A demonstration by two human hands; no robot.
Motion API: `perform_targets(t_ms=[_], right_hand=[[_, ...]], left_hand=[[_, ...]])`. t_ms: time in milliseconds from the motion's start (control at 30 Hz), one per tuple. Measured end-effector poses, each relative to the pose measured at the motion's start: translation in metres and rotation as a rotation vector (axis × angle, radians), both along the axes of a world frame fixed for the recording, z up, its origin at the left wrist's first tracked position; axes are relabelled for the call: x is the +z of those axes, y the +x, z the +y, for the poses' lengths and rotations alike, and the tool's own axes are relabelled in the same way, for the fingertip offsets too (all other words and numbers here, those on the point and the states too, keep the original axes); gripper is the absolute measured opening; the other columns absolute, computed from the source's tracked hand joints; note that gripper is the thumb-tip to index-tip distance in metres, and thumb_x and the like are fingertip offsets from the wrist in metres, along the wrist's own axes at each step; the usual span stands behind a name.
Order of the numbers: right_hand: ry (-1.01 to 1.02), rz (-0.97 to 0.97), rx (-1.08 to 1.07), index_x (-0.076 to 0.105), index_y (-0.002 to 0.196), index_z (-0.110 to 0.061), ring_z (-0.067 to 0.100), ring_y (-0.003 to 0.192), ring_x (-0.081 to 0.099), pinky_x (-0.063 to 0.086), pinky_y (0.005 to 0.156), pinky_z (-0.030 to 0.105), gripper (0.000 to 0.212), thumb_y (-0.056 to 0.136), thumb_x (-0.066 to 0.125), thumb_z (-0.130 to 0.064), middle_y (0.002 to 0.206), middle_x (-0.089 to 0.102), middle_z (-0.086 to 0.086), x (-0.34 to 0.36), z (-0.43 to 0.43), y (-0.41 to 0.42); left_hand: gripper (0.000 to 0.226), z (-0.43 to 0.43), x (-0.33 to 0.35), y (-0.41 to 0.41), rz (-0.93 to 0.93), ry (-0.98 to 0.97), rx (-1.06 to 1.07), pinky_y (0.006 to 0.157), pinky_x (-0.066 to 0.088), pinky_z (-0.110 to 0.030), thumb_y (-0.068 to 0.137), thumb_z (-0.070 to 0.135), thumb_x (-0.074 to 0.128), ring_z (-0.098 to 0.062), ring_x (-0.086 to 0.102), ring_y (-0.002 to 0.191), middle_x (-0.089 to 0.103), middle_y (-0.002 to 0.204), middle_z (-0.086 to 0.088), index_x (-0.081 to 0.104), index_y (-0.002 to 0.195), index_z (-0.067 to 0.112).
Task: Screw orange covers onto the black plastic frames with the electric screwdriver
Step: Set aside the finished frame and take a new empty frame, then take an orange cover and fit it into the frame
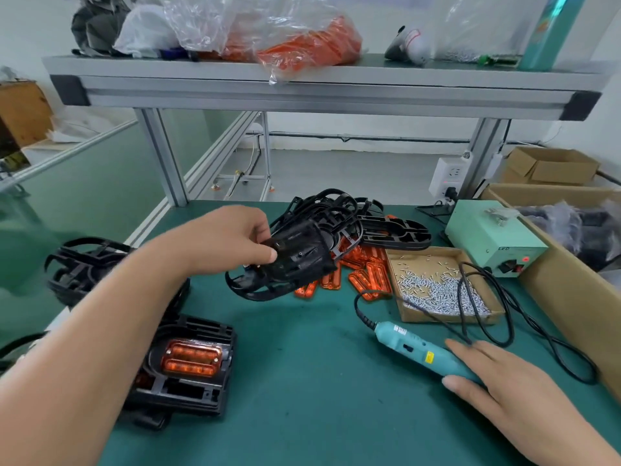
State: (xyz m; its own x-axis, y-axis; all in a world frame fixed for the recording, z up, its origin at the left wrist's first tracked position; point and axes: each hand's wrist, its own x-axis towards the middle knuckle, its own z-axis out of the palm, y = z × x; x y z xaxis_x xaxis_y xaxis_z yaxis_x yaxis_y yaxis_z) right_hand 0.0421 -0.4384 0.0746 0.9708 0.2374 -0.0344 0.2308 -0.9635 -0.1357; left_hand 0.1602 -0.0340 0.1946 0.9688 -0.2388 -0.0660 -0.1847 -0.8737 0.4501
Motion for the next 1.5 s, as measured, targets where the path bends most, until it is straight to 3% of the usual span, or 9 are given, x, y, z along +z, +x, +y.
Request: perform_targets(t_ms=[100,233,333,400,600,767,1100,1367,1500], right_hand=[[0.261,-0.019,-0.097,0.049,0.147,-0.048,-0.007,0.110,0.059,0.042,0.089,0.013,0.064,0.088,0.040,-0.072,0.119,0.058,-0.037,0.001,-0.008,-0.004],[0.795,-0.014,-0.200,0.069,0.120,-0.042,0.020,0.067,0.064,0.049,0.065,0.025,0.032,0.100,0.055,-0.062,0.075,0.069,0.003,0.001,-0.017,-0.009],[1.087,-0.021,-0.237,0.067,0.104,-0.015,0.026,0.061,0.053,0.039,0.060,0.038,0.069,0.082,0.067,-0.080,0.070,0.061,0.013,0.008,-0.019,-0.007],[1.312,-0.061,-0.287,0.066,0.105,-0.007,0.025,0.059,0.048,0.040,0.052,0.034,0.072,0.079,0.076,-0.074,0.071,0.055,0.013,0.007,-0.016,-0.001],[2.066,-0.076,-0.451,0.069,0.106,-0.013,0.009,0.062,0.054,0.052,0.056,0.019,0.023,0.102,0.060,-0.034,0.074,0.055,-0.004,0.005,0.001,0.040],[2.197,-0.158,-0.488,0.065,0.110,-0.014,0.013,0.067,0.061,0.056,0.062,0.025,0.013,0.098,0.069,-0.018,0.078,0.061,-0.002,0.019,0.022,0.072],[2.405,-0.182,-0.388,0.059,0.092,-0.018,0.008,0.060,0.046,0.044,0.056,0.021,0.027,0.099,0.066,-0.043,0.074,0.045,-0.006,0.011,0.013,0.099],[2.409,-0.217,-0.413,0.060,0.091,-0.019,0.008,0.059,0.046,0.043,0.057,0.022,0.026,0.101,0.065,-0.043,0.074,0.045,-0.006,-0.002,-0.006,0.101],[2.425,-0.210,-0.427,0.062,0.090,-0.019,0.008,0.059,0.047,0.044,0.056,0.022,0.026,0.100,0.068,-0.042,0.072,0.047,-0.007,-0.005,-0.010,0.104]], left_hand=[[0.018,-0.030,-0.014,-0.037,-0.169,0.029,-0.064,0.060,0.046,-0.031,0.085,0.037,0.071,-0.006,0.058,0.067,0.065,0.075,0.008,0.054,0.086,0.030],[0.022,-0.073,-0.058,-0.077,-0.408,0.124,-0.145,0.060,0.042,-0.036,0.087,0.037,0.060,-0.015,0.052,0.071,0.052,0.077,0.011,0.039,0.085,0.030],[0.031,-0.091,-0.093,-0.096,-0.595,0.140,-0.262,0.059,0.040,-0.029,0.084,0.034,0.070,-0.015,0.052,0.073,0.051,0.081,0.014,0.040,0.084,0.032],[0.032,-0.095,-0.114,-0.104,-0.646,0.097,-0.336,0.065,0.049,-0.031,0.078,0.034,0.080,-0.018,0.058,0.078,0.057,0.086,0.010,0.049,0.085,0.026],[0.046,-0.104,-0.157,-0.121,-0.602,0.080,-0.401,0.086,0.053,-0.035,0.064,0.046,0.092,-0.020,0.066,0.087,0.066,0.095,0.007,0.070,0.094,0.020],[0.037,-0.108,-0.161,-0.125,-0.644,0.070,-0.421,0.089,0.048,-0.034,0.068,0.055,0.080,-0.017,0.069,0.082,0.069,0.086,0.010,0.080,0.089,0.025],[0.015,-0.137,-0.108,-0.082,-0.456,-0.229,-0.218,0.077,0.051,-0.031,0.102,0.040,0.054,-0.006,0.057,0.086,0.061,0.090,0.017,0.065,0.094,0.034],[0.030,-0.161,-0.116,0.033,-0.226,0.257,-0.099,0.087,0.059,-0.048,0.104,0.014,0.054,-0.025,0.064,0.112,0.057,0.130,0.004,0.064,0.129,0.026],[0.023,-0.163,-0.128,0.038,-0.272,0.368,-0.142,0.083,0.060,-0.048,0.104,0.015,0.053,-0.025,0.062,0.111,0.059,0.125,0.002,0.065,0.123,0.021]])
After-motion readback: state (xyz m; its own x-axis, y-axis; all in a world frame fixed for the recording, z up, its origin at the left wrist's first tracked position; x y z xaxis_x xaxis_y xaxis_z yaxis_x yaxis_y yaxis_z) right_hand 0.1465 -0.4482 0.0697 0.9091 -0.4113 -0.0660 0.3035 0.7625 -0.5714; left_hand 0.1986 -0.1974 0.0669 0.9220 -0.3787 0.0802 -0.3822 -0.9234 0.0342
